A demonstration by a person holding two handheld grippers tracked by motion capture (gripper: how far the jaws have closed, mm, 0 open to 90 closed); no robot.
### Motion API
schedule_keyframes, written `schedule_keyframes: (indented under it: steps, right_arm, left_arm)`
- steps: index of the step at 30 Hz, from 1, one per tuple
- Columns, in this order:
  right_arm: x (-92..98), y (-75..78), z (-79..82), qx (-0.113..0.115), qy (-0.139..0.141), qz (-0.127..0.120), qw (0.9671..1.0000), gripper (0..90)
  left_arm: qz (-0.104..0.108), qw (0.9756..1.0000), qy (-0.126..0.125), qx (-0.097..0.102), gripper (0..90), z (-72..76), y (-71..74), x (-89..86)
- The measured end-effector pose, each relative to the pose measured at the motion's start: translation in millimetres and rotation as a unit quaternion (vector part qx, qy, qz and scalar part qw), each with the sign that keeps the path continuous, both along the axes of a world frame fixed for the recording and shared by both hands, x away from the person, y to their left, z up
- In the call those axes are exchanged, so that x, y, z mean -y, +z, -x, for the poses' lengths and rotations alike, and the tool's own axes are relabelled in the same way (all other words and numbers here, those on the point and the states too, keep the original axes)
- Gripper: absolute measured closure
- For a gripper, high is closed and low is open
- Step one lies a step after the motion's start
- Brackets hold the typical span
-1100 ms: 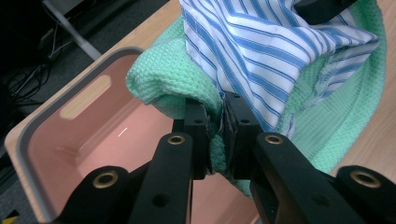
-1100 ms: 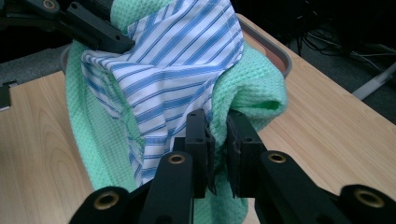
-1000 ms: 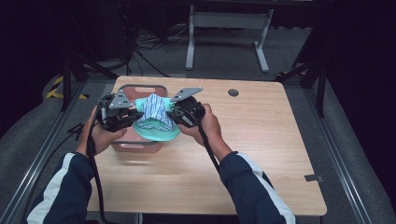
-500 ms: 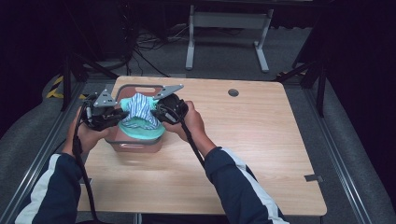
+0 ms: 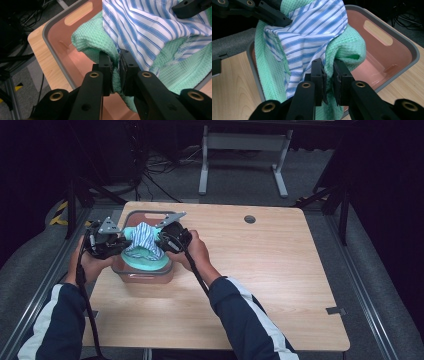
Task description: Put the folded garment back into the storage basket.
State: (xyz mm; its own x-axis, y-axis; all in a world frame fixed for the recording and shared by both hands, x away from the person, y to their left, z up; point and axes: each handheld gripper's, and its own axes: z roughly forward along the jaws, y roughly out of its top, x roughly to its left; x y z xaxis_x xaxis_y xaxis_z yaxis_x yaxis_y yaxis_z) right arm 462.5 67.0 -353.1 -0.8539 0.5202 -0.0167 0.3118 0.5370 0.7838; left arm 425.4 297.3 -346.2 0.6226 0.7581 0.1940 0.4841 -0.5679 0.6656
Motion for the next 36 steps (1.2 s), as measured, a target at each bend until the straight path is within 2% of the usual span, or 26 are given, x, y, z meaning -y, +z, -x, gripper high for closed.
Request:
schedule_keyframes:
  steps: [3,13,16,18,24,26,29,32,36]
  right_arm:
    - [-3.5,-4.3,-2.7,-0.004,0.003,0.009,0.9999,80.1]
    - [-10.6,-18.9,-13.3,-0.018,0.002,0.031,0.9993,79.9]
    - [-10.9,-20.6,-14.3,-0.021,0.001,0.032,0.9993,79.9]
    - [-11.5,-22.3,-15.4,-0.022,0.003,0.036,0.9991,79.6]
    - [-12.6,-24.8,-16.1,-0.026,0.003,0.038,0.9989,77.9]
    - [-13.5,-25.6,-16.0,-0.022,0.002,0.044,0.9988,70.4]
    - [-13.1,-25.4,-15.4,-0.021,0.003,0.048,0.9986,68.5]
    - [-11.8,-25.4,-15.6,-0.021,-0.001,0.049,0.9986,66.1]
    - [-10.0,-25.0,-15.8,-0.018,-0.006,0.055,0.9983,62.7]
  left_arm:
    - [-0.003,0.9999,0.001,-0.014,81.2,-3.7,-6.3,0.7]
    - [-0.011,0.9995,0.008,-0.030,81.1,-12.4,-22.3,1.7]
    - [-0.016,0.9993,0.008,-0.034,80.8,-13.4,-25.4,3.1]
    - [-0.028,0.9989,0.003,-0.038,80.9,-14.8,-27.2,4.4]
    - [-0.037,0.9986,0.008,-0.037,79.9,-17.1,-28.9,6.2]
    - [-0.045,0.9983,0.023,-0.030,73.6,-17.2,-28.7,6.1]
    - [-0.030,0.9991,0.023,-0.022,69.1,-15.9,-27.8,4.7]
    - [-0.030,0.9991,0.027,-0.013,67.5,-14.0,-24.4,3.2]
    - [-0.019,0.9992,0.035,-0.006,63.6,-12.0,-23.8,2.4]
